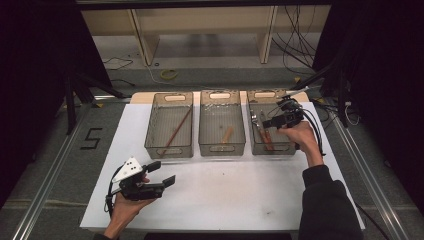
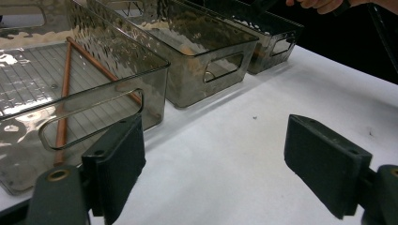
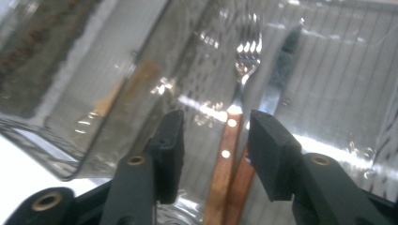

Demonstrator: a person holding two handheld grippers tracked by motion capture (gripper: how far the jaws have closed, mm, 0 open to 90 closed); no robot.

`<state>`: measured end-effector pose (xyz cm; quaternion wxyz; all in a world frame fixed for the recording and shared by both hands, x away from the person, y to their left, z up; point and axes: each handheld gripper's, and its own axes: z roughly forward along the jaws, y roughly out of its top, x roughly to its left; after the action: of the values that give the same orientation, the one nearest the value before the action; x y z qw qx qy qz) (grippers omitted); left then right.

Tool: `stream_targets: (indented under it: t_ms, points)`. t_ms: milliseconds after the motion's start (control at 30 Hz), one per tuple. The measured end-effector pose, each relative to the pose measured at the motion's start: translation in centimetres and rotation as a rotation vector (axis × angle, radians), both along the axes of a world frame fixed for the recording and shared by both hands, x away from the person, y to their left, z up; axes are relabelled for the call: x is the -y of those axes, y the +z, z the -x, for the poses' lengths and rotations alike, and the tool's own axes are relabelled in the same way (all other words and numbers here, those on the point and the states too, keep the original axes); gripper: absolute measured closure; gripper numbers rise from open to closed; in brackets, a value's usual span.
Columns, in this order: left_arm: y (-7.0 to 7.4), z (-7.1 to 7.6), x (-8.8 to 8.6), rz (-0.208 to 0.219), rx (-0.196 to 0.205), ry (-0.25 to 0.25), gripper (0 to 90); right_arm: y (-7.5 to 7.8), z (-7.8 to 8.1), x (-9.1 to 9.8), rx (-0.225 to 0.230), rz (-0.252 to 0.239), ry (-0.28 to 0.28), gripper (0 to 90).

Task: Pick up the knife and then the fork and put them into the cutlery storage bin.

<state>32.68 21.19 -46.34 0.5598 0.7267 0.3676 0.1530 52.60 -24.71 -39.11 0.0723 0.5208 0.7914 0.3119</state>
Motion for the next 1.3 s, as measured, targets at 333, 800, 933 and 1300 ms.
stream_targets:
  t_ms: [333,800,933,1300]
  points:
    - [0.0,0.0,0.0,0.001,-0.002,-0.001,20.0,0.5,1.5,-0.5,0.049,-0.034,0.026,46.6]
    - [-0.1,-0.1,0.0,0.002,-0.010,-0.005,20.0,0.6,6.1,-2.0,0.178,-0.093,0.079,33.2]
    - [-0.1,-0.1,0.0,0.003,-0.014,-0.007,20.0,0.4,7.6,-2.3,0.207,-0.112,0.095,31.6]
    - [-0.1,-0.2,0.0,0.000,-0.018,-0.010,19.7,-0.8,10.2,-2.3,0.247,-0.161,0.104,30.3]
